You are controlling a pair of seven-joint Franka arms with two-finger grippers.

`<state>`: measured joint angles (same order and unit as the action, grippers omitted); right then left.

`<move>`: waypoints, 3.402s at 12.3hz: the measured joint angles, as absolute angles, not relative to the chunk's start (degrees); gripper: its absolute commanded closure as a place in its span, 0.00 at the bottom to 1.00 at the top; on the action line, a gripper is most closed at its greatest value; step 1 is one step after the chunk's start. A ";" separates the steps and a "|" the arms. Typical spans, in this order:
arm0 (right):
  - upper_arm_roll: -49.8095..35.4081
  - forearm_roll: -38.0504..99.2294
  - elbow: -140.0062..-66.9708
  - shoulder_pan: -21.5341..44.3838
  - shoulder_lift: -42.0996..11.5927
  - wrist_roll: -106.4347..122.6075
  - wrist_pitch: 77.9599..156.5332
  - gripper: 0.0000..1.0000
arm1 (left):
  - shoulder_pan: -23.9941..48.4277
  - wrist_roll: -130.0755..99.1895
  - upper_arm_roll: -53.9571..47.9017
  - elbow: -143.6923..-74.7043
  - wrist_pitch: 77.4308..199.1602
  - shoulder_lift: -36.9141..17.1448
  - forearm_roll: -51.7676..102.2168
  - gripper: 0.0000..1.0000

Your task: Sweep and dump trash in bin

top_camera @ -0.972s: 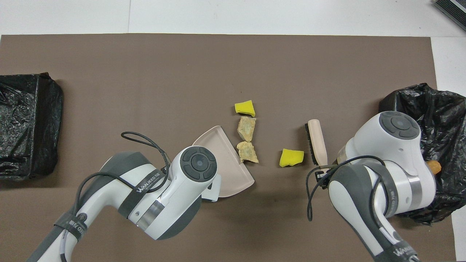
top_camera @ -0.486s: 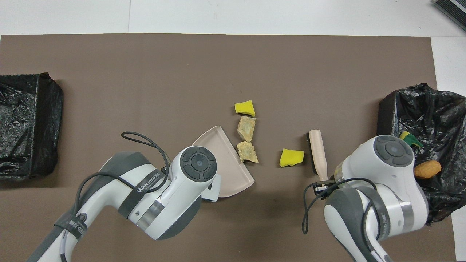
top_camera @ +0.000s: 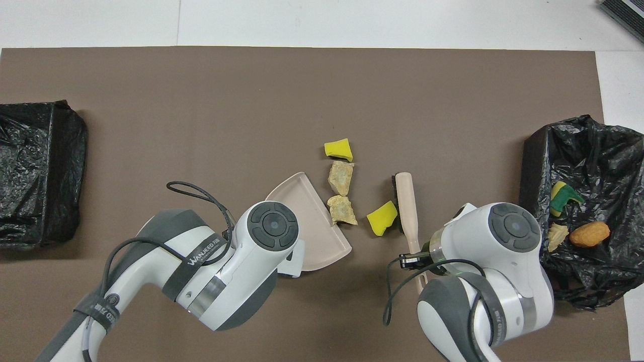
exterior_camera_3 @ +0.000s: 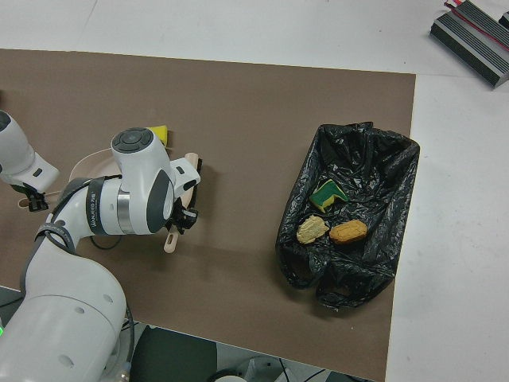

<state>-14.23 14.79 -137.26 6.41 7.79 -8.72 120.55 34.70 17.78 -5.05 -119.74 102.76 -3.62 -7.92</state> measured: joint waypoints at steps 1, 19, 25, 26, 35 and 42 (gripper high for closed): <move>-14.23 16.23 -137.24 7.66 7.70 -8.85 122.00 1.00 | 34.58 17.78 -5.03 -119.74 102.85 -3.62 -7.92 1.00; -14.39 30.00 -128.75 15.43 0.87 -14.55 128.27 1.00 | 34.04 17.87 -5.06 -119.91 104.45 -3.66 -7.92 1.00; -14.31 31.10 -127.44 19.05 0.30 -16.75 127.48 1.00 | 31.52 22.30 -4.98 -119.96 110.86 -5.04 -7.92 1.00; -13.98 30.73 -127.37 18.40 0.30 -15.39 126.33 1.00 | 31.14 22.91 -5.00 -119.96 110.86 -5.11 -7.92 1.00; -13.22 11.73 -122.42 2.24 -2.03 5.02 118.45 1.00 | 28.83 29.72 -4.46 -113.71 104.66 -7.69 -9.44 1.00; -13.95 0.81 -105.88 2.80 -13.02 9.72 111.14 1.00 | 22.96 43.08 -4.19 -105.35 104.63 -12.82 -16.32 1.00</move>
<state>-13.95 0.81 -105.88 2.80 -13.02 9.72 111.14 22.96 43.08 -4.19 -105.35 104.63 -12.82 -16.32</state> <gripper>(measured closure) 0.731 0.670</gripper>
